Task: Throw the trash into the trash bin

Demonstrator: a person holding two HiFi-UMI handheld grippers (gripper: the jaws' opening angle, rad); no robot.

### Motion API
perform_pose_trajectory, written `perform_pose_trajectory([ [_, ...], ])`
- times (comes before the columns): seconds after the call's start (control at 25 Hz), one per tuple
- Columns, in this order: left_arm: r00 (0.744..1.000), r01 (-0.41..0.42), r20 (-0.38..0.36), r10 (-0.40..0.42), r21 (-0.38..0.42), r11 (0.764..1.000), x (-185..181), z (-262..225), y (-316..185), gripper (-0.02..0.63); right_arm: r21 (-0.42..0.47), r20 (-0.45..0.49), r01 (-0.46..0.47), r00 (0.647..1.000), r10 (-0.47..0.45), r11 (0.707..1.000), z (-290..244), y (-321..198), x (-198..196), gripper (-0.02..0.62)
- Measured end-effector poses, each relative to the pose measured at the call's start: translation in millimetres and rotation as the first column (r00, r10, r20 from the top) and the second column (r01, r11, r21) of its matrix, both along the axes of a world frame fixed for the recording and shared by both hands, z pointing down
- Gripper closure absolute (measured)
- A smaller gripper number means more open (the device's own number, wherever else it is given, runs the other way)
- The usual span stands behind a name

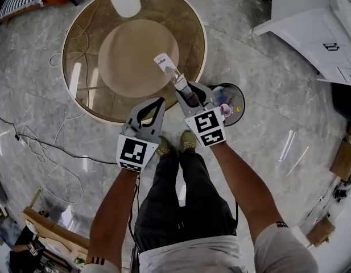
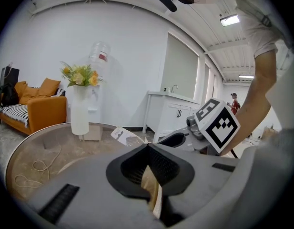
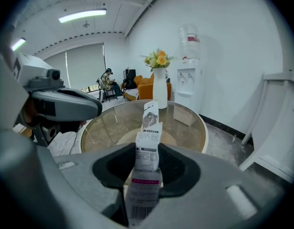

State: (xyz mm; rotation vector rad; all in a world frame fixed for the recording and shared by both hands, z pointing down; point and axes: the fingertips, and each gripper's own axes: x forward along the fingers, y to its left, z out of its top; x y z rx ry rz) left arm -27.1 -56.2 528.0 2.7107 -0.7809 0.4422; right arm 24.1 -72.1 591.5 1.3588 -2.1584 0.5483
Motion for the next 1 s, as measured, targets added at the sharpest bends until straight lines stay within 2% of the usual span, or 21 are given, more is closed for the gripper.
perform_pose_trajectory([
  [0.24,0.997,-0.074,-0.002,0.074,-0.006,0.997,54.8,-0.7,28.1,0.606,0.003,-0.028,-0.083,0.996,0.083,0.997,-3.4,51.3,78.0,0.454],
  [0.56,0.986,-0.169,-0.004,0.169,-0.002,0.986,116.0,-9.8,55.9,0.606,-0.043,-0.098,-0.226,0.97,0.221,0.973,14.9,112.7,183.1,0.453],
  [0.76,0.98,-0.2,0.001,0.2,0.002,0.98,141.8,-9.9,67.4,0.606,-0.083,-0.103,-0.266,0.961,0.257,0.961,35.0,135.3,211.7,0.453],
  [1.0,0.978,-0.208,0.018,0.208,0.001,0.978,158.1,-8.4,75.1,0.606,-0.107,-0.102,-0.267,0.961,0.257,0.958,50.9,145.6,228.8,0.451],
])
